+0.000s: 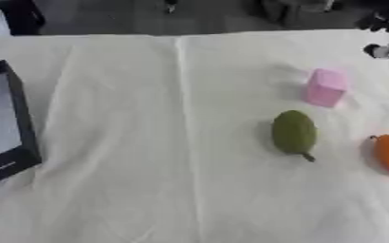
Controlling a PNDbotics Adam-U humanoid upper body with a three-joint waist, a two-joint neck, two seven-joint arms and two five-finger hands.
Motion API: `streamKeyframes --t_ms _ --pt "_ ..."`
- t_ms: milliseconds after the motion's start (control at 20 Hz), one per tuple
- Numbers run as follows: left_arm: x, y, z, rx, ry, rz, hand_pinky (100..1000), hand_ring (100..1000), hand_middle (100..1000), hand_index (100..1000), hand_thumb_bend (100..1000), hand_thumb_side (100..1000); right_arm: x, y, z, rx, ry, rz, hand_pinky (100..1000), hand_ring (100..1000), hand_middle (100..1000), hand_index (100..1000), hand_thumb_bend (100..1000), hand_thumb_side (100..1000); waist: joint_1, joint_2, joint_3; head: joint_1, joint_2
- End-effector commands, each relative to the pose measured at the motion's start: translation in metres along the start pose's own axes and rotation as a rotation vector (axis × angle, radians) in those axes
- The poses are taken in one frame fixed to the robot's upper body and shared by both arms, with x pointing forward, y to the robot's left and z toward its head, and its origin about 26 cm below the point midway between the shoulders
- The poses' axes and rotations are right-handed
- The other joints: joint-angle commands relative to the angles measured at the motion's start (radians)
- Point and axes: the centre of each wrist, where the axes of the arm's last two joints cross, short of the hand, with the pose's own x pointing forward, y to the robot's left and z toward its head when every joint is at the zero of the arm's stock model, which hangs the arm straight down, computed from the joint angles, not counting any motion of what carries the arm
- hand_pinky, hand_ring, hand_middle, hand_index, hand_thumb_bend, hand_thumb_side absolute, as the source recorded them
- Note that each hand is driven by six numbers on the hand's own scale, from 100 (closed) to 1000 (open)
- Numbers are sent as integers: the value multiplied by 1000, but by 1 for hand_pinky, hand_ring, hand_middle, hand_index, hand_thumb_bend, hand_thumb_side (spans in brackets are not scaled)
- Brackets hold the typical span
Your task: Pick up the objects with one hand, pass them to the other hand, and then place them into the box on the other side of the table.
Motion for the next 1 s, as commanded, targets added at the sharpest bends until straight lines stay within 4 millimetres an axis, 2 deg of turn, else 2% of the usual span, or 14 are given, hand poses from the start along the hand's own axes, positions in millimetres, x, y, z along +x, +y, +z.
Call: streamKeyframes --t_ms 50,500,700,1000 --pt "15 9 -5 4 -34 -25 815 772 760 891 241 910 -3 -14 22 -23 38 91 1000 996 937 972 260 257 0 -14 0 -4 -9" --pt "15 7 -4 -1 -37 -22 816 770 756 891 242 908 1 -4 14 19 18 102 1000 1000 943 1000 296 152 1 -7 5 -19 -11" --pt "14 7 -3 1 -35 -17 816 769 754 891 242 908 7 -1 7 10 -27 83 1000 999 944 1000 263 165 0 -4 5 -23 -13" --pt "15 3 -2 -6 -40 -5 815 767 758 883 244 906 18 4 -7 16 -38 92 1000 999 945 1000 279 201 0 1 11 -28 -18"
